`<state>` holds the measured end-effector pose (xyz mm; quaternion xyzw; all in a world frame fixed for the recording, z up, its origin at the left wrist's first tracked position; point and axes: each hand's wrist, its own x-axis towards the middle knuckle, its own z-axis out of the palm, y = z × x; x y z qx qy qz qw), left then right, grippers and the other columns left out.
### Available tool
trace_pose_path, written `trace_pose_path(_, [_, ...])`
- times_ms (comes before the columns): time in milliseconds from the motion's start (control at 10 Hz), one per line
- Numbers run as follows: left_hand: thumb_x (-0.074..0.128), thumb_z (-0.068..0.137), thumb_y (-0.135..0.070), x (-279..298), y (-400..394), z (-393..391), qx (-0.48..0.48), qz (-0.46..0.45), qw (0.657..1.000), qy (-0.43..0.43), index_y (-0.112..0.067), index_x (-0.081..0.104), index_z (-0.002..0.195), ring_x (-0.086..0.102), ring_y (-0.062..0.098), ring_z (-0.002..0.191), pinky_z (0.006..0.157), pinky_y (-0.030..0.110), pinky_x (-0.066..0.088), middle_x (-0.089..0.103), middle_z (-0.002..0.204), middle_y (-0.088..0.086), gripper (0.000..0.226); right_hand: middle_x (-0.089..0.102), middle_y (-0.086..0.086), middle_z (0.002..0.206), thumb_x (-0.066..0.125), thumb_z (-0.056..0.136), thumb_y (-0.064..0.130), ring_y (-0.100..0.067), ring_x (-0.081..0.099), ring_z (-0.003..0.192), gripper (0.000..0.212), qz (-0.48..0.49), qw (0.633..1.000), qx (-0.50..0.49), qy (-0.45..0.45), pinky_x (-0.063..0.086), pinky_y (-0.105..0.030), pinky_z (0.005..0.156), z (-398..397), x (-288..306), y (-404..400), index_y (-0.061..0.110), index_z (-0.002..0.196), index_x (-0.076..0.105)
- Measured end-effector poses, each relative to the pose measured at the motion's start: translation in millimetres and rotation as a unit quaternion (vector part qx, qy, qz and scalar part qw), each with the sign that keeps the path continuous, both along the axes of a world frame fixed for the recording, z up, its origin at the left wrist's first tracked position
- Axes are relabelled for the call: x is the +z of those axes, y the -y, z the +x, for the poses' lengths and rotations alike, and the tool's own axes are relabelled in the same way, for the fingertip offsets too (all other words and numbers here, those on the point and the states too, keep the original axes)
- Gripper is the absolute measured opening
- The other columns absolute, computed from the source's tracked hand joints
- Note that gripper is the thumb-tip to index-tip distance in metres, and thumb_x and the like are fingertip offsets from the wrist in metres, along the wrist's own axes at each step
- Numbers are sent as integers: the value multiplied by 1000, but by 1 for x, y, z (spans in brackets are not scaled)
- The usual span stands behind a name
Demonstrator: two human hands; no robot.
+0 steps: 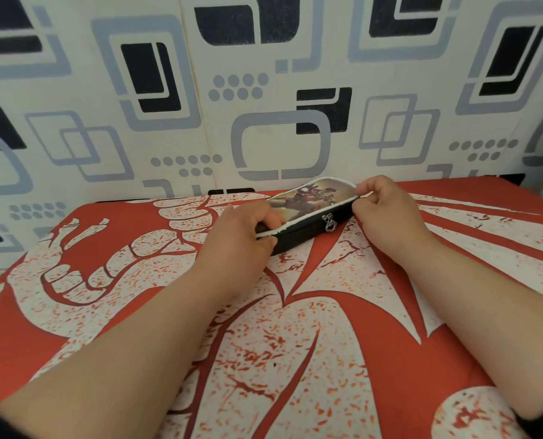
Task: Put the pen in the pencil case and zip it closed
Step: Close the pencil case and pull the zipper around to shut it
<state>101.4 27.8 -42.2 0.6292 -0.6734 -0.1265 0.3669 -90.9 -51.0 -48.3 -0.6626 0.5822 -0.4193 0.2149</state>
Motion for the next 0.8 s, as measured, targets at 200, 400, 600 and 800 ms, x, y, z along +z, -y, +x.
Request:
trace_pose_path(200, [52, 80, 3, -1, 8, 5, 83, 36, 996, 17, -38, 49, 75, 41, 34, 125, 102, 52, 38, 60, 123, 0, 42, 55, 8, 70, 49, 81, 18, -10, 51, 67, 13, 9, 1000, 24, -6, 33, -27, 52, 0, -5, 1, 27, 90, 54])
trace_pose_path(400, [50, 76, 7, -5, 16, 14, 150, -8, 988, 29, -35, 51, 81, 53, 28, 95, 94, 47, 44, 63, 99, 3, 42, 55, 9, 64, 53, 81, 18, -9, 52, 63, 8, -2, 999, 33, -7, 36, -26, 53, 4, -6, 0, 25, 85, 56])
trace_pose_path(600, [52, 74, 7, -8, 25, 32, 204, -27, 979, 13, -22, 60, 92, 54, 28, 88, 74, 36, 47, 58, 109, 11, 35, 52, 13, 63, 50, 84, 20, -5, 50, 62, 9, -50, 998, 43, -6, 34, -22, 51, 14, 3, -11, 27, 81, 56])
trace_pose_path(800, [58, 81, -6, 10, 16, 21, 178, -95, 978, -55, -22, 58, 105, 47, 17, 104, 82, 28, 40, 56, 121, 5, 29, 58, 10, 72, 47, 86, 29, -5, 54, 71, 13, -60, 996, 69, 21, 36, -21, 55, 27, 30, -18, 25, 80, 57])
